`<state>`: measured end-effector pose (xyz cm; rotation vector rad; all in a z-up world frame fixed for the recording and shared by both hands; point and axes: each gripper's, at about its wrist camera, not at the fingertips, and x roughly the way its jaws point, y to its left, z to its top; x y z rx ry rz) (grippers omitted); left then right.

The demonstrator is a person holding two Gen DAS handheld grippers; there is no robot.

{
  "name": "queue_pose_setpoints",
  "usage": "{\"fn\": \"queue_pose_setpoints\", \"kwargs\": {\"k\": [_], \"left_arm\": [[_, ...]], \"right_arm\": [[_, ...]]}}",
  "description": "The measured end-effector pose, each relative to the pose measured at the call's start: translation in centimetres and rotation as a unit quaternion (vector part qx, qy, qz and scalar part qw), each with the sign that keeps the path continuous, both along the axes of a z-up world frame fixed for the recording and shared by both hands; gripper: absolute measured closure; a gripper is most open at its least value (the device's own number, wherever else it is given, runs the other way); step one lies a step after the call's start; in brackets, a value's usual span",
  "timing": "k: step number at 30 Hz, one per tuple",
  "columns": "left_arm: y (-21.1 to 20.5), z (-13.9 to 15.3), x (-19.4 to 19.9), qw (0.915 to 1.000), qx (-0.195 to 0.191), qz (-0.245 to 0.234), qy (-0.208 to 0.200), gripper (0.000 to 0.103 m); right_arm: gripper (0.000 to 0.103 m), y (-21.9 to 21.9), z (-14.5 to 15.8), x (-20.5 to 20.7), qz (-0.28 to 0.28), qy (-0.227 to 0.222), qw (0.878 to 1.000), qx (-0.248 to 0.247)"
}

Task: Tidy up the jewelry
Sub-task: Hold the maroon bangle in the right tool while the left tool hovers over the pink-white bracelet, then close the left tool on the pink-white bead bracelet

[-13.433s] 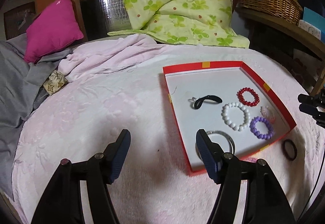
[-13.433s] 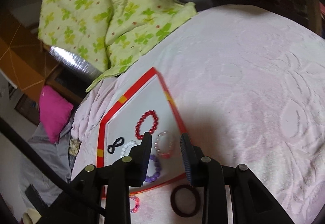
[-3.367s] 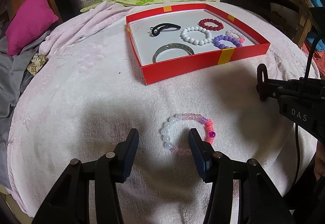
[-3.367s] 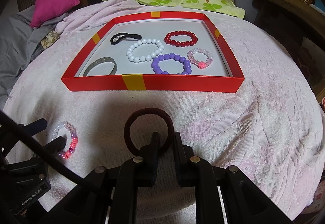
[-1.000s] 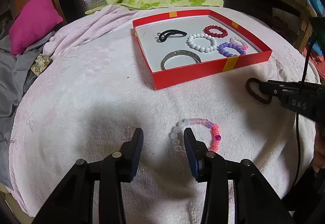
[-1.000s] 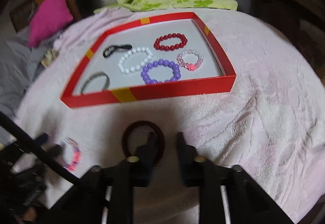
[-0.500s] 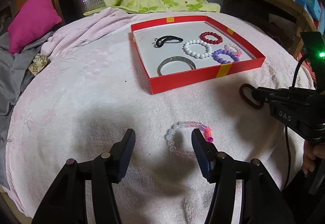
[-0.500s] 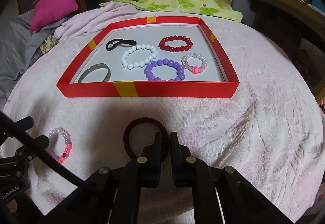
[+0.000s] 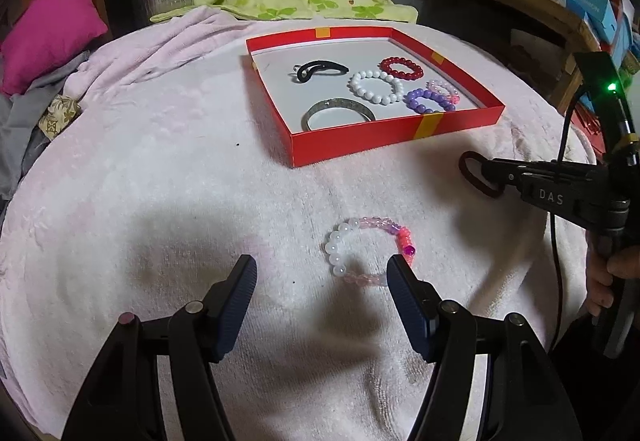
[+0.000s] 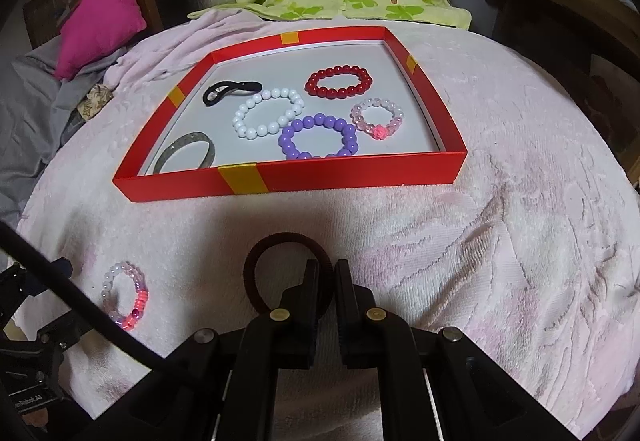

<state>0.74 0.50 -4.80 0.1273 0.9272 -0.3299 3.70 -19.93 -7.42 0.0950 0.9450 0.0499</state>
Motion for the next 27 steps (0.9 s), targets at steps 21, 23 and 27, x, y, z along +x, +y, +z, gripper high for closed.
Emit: {"fn": "queue_pose_setpoints", "kwargs": {"k": [21, 23, 27], "left_arm": [[-0.3, 1.3, 0.1, 0.9988, -0.039, -0.023, -0.018, 0.098], [0.0, 1.2, 0.3, 0.9989, -0.040, -0.019, -0.013, 0.098], [-0.6, 0.4, 0.8, 0.9997, -0.022, -0.015, 0.002, 0.036]], "right_arm": [[0.095, -2.9, 2.1, -0.9, -0.022, -0.039, 0.996, 0.079], [0.095, -3.2, 2.1, -0.9, -0.025, -0.037, 0.995, 0.084], [0.095, -3.3, 1.8, -0.7, -0.025, -0.029, 0.996, 0.084]]}}
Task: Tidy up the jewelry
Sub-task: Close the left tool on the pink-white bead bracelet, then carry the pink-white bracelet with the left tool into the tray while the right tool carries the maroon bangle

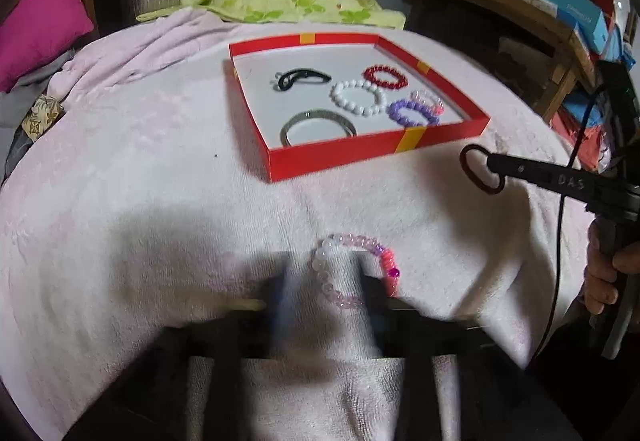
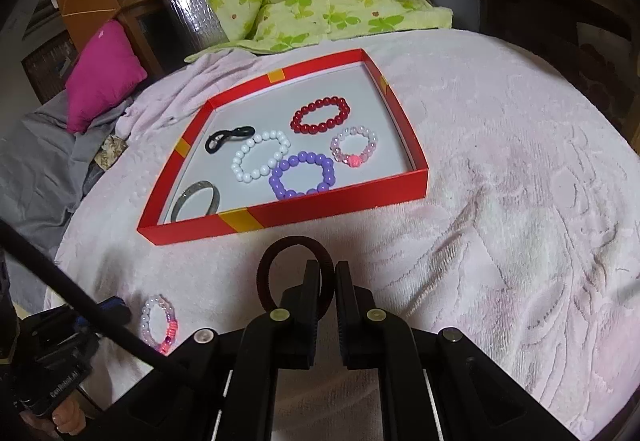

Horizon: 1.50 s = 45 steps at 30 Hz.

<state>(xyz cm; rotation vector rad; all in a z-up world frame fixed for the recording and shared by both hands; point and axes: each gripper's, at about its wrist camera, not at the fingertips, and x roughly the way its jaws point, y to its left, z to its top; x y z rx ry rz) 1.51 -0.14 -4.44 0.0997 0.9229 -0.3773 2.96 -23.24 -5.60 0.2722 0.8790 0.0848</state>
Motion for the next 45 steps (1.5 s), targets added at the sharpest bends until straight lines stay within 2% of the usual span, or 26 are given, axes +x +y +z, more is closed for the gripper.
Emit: {"fn": "queue_pose_setpoints", "kwargs": {"k": [2, 5, 8, 11, 13, 14, 15, 18, 23, 30, 38, 45], "left_arm": [[-0.4, -0.1, -0.3, 0.9999, 0.009, 0.001, -0.011, 0.034], [-1.2, -0.4, -0.4, 0.9999, 0.001, -0.017, 0.002, 0.034], [-2.5, -1.7, -0.2, 0.9991, 0.035, -0.023, 0.006, 0.034], [-3.0, -2.5, -0.2, 0.9984, 0.049, -0.028, 0.001, 0.036], [-2.8, -2.1, -0.1, 0.9990, 0.035, -0.028, -0.003, 0.062], [-2.6, -1.9, 0.0, 0.9992, 0.031, -0.025, -0.005, 0.085], [-2.6, -1.9, 0.0, 0.9993, 0.030, -0.023, -0.005, 0.087], [-2.4, -1.7, 0.0, 0.9995, 0.026, -0.017, -0.008, 0.087], [-1.2, 0.2, 0.0, 0.9996, -0.009, -0.003, -0.026, 0.087], [-0.6, 2.3, -0.5, 0.9978, 0.001, 0.016, -0.065, 0.087], [-0.9, 3.9, -0.3, 0.9955, -0.004, 0.032, -0.089, 0.087], [-1.4, 5.1, 0.9, 0.9930, 0.009, 0.052, -0.106, 0.087]], "right_arm": [[0.095, 0.1, -0.1, 0.1, 0.002, 0.003, 1.000, 0.000], [0.095, 0.4, -0.1, 0.0, 0.005, 0.003, 1.000, -0.001], [0.095, 0.6, -0.3, 0.0, 0.008, 0.006, 1.000, -0.004], [0.095, 0.7, -0.4, 0.0, 0.008, 0.008, 1.000, -0.006], [0.095, 0.7, -0.4, 0.0, 0.007, 0.007, 1.000, -0.008], [0.095, 0.7, -0.3, -0.1, 0.007, 0.006, 1.000, -0.009], [0.095, 0.7, -0.3, -0.1, 0.008, 0.005, 1.000, -0.009], [0.095, 0.9, -0.1, -0.2, 0.010, 0.001, 1.000, -0.011], [0.095, 1.0, 0.3, -0.2, 0.012, -0.007, 1.000, -0.005], [0.095, 1.5, 1.0, -0.4, 0.023, -0.027, 0.999, 0.007], [0.095, 2.6, 2.5, -0.7, 0.040, -0.069, 0.997, 0.024], [0.095, 2.7, 3.9, -0.3, 0.037, -0.100, 0.994, 0.026]]}}
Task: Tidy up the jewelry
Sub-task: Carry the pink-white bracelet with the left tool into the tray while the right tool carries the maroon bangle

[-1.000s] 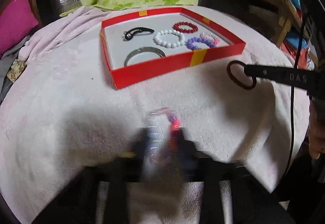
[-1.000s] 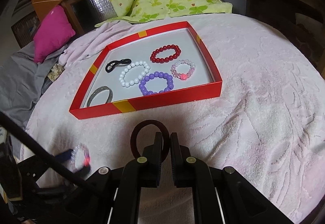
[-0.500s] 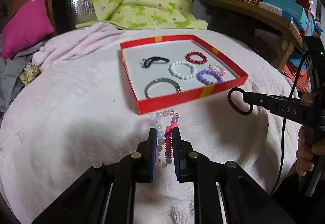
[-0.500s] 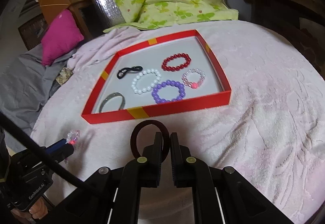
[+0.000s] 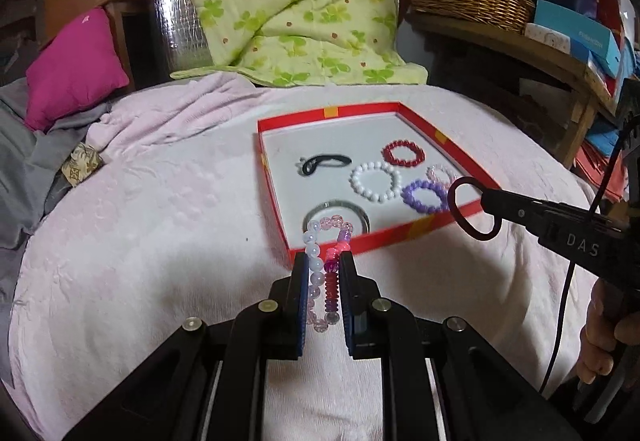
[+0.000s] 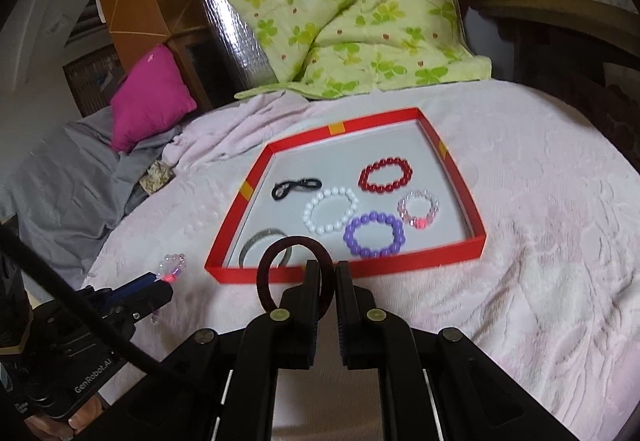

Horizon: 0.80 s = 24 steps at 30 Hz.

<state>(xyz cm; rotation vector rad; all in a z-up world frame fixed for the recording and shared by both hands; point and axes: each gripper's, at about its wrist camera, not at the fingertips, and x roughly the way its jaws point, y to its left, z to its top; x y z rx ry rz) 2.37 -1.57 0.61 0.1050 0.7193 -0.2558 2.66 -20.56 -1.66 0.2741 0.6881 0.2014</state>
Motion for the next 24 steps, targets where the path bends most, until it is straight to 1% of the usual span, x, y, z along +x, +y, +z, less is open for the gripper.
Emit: {"fn": "queue_pose_setpoints", "kwargs": {"k": [5, 8, 13, 17, 21, 24], "left_arm": [[-0.8, 1.3, 1.3, 0.9996, 0.008, 0.012, -0.025, 0.087], [-1.0, 1.7, 2.3, 0.9995, 0.005, 0.014, -0.026, 0.087], [-1.8, 2.5, 5.1, 0.9987, 0.027, 0.018, -0.038, 0.087], [-1.9, 2.4, 7.3, 0.9985, 0.033, 0.027, -0.036, 0.087], [-2.0, 1.7, 9.5, 0.9988, 0.028, 0.032, -0.023, 0.087], [-2.0, 1.1, 10.8, 0.9991, 0.026, 0.033, -0.010, 0.087]], "right_arm": [[0.095, -0.6, 1.0, 1.5, -0.012, -0.012, 1.000, 0.003], [0.095, -1.0, 1.5, 2.6, -0.016, -0.018, 1.000, 0.009], [0.094, -1.2, 1.8, 5.6, -0.012, -0.027, 0.999, 0.015], [0.094, -1.5, 1.5, 7.9, -0.004, -0.017, 0.999, 0.028], [0.094, -1.5, 0.9, 10.5, 0.001, 0.001, 0.999, 0.040], [0.094, -1.5, 0.3, 12.7, -0.005, 0.014, 0.999, 0.036]]}}
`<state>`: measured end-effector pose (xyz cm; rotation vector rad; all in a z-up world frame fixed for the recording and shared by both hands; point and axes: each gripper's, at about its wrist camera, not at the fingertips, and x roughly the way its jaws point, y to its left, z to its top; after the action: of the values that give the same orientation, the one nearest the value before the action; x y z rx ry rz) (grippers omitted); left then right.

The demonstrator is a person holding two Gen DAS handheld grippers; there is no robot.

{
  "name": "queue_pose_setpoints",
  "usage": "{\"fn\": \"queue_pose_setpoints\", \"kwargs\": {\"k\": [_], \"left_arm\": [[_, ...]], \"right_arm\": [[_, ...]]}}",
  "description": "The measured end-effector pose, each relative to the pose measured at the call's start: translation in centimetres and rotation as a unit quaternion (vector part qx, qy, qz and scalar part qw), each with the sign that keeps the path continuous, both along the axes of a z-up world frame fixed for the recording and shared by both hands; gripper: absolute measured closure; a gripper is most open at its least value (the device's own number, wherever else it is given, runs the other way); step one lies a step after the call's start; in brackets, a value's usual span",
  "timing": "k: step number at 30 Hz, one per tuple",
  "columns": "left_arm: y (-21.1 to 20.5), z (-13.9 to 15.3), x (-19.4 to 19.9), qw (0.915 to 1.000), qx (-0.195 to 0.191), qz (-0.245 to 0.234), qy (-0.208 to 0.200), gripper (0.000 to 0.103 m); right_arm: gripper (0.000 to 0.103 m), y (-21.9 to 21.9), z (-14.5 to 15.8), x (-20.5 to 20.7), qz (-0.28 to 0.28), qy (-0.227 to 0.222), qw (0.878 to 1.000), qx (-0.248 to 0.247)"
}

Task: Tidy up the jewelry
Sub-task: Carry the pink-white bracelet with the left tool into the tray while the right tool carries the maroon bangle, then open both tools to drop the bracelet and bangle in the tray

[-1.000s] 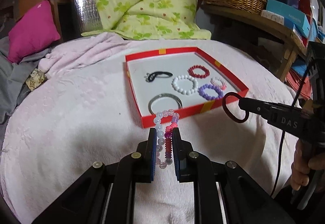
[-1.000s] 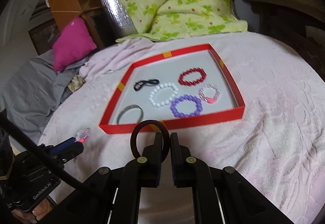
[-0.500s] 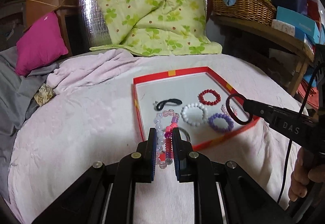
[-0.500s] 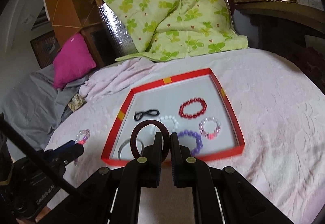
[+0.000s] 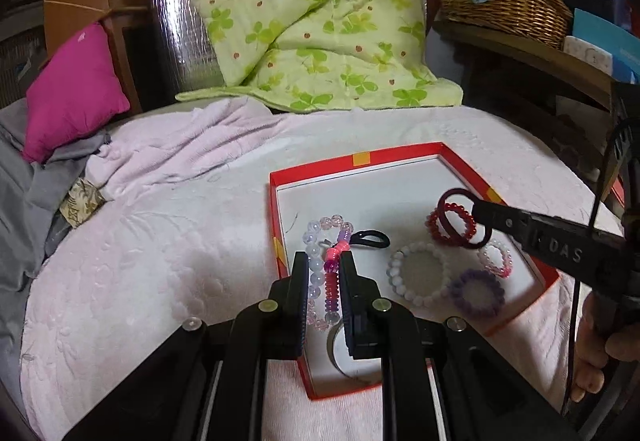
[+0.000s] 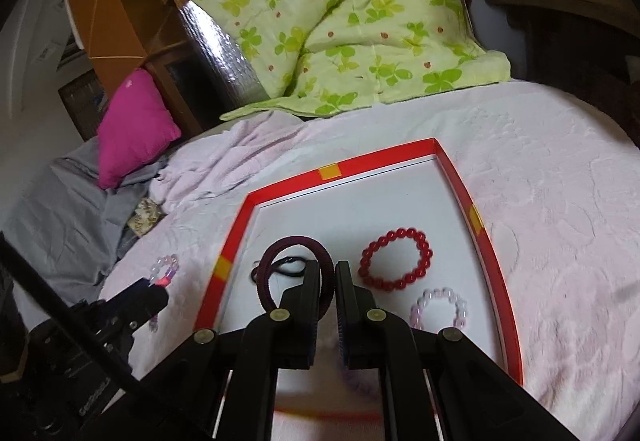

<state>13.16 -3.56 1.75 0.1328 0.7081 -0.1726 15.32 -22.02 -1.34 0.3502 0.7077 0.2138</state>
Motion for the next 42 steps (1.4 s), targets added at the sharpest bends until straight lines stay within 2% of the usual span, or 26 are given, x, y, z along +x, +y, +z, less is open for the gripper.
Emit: {"fn": "queue_pose_setpoints", "kwargs": {"k": [13, 21, 42], "left_arm": [[0.4, -2.0, 3.6, 0.9980, -0.024, -0.004, 0.059, 0.087], [0.3, -2.9, 4.2, 0.9965, -0.019, -0.010, 0.081, 0.087], [0.2, -4.6, 4.9, 0.9940, -0.014, -0.008, 0.108, 0.087]], "right_arm": [[0.094, 0.5, -0.7, 6.3, -0.007, 0.043, 0.999, 0.021], [0.094, 1.8, -1.2, 8.5, -0.007, 0.055, 0.998, 0.018], [0.093, 1.4, -3.4, 10.1, -0.025, 0.090, 0.995, 0.027]]}}
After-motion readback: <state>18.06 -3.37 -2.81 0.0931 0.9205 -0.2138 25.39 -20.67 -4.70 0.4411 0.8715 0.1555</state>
